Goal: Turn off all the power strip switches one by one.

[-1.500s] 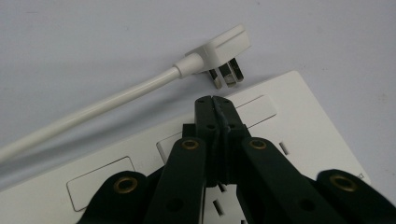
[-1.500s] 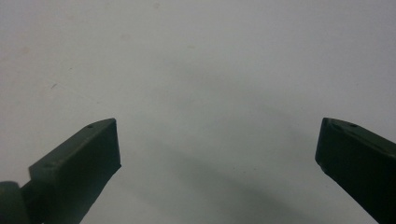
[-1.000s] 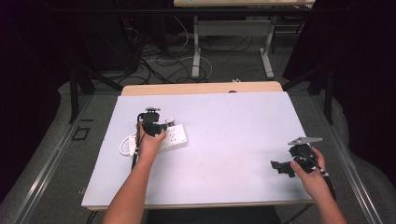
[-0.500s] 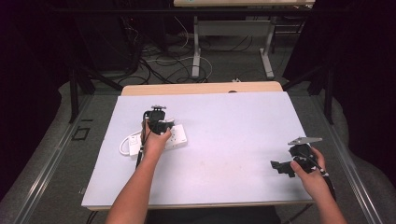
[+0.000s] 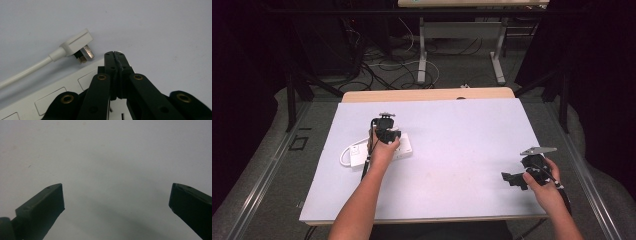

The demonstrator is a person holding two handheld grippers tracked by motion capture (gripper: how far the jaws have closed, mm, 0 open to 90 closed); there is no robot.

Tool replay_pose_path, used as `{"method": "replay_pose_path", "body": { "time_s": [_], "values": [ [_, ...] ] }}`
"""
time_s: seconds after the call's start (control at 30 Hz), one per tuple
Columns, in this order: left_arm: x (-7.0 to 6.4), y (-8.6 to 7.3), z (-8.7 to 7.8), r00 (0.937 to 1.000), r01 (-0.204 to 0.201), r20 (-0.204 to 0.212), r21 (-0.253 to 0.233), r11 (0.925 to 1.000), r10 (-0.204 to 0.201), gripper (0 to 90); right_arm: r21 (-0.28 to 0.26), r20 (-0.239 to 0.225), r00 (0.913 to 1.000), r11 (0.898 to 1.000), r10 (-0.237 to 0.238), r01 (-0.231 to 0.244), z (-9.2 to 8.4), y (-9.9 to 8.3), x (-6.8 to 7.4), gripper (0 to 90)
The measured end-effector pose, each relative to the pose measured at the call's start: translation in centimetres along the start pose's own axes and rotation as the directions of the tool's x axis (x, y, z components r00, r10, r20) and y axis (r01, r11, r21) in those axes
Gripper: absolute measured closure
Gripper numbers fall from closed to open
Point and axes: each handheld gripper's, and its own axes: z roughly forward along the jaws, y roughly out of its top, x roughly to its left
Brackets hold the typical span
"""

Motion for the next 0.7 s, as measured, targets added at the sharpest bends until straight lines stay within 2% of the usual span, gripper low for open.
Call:
{"method": "replay_pose_path", "body": {
  "time_s": [0.3, 0.7],
  "values": [
    [-0.35, 0.05, 0.37, 1.0, -0.002, -0.006, 0.005, 1.0, 0.002, 90.0, 0.003, -0.005, 1.0, 1.0, 0.004, -0.004, -0.03, -0.03, -0.06, 0.0],
    [0.24, -0.1, 0.4, 0.9997, 0.009, -0.022, 0.005, 0.9999, -0.009, 90.0, 0.003, -0.003, 1.0, 1.0, 0.002, -0.002, -0.05, -0.04, -0.1, 0.0]
  ]
}}
